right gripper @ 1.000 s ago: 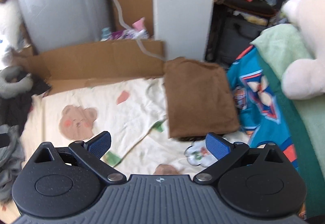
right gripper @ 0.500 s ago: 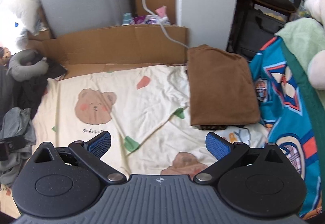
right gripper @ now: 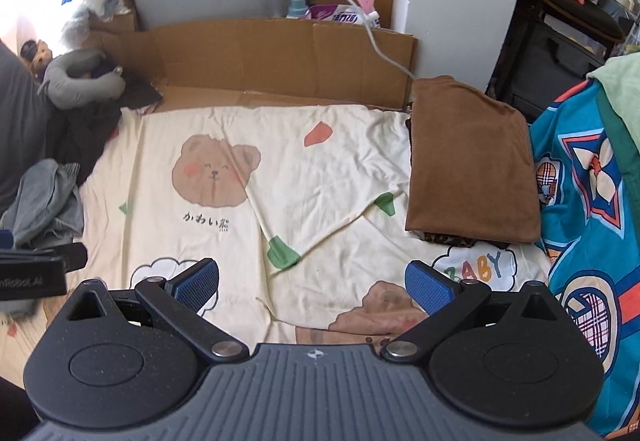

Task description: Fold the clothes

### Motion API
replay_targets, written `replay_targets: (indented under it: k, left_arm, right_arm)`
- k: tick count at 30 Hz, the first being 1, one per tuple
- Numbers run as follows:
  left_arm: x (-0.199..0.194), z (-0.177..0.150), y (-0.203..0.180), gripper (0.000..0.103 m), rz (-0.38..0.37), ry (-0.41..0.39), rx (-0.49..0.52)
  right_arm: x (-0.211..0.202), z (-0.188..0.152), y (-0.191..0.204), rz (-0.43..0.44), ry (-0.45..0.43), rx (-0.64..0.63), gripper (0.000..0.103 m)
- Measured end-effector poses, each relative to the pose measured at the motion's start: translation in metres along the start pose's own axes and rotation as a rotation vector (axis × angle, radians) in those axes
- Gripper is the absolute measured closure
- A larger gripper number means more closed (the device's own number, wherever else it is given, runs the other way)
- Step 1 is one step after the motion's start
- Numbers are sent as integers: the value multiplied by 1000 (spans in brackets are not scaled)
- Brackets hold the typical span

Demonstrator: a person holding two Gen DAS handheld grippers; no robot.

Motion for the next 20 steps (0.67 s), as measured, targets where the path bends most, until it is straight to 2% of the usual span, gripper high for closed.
replay_targets:
  k: [7, 20]
  left_arm:
    - [-12, 2, -13, 0, -52, -19, 12]
    - [-8, -2, -14, 0, -45, -4, 15]
  right_arm:
    - [3, 0, 1, -5, 4, -22, 1]
    - [2, 3, -2, -3, 4, -15, 1]
Point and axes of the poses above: each gripper's, at about its wrist camera, not at the fingertips, and x roughly the way its jaws point, y to its left, z to its top, the point moved 7 cm from there along x, roughly the way its jaws point, and after that the axes turned 12 degrees about -x, right-handed, at the moved point
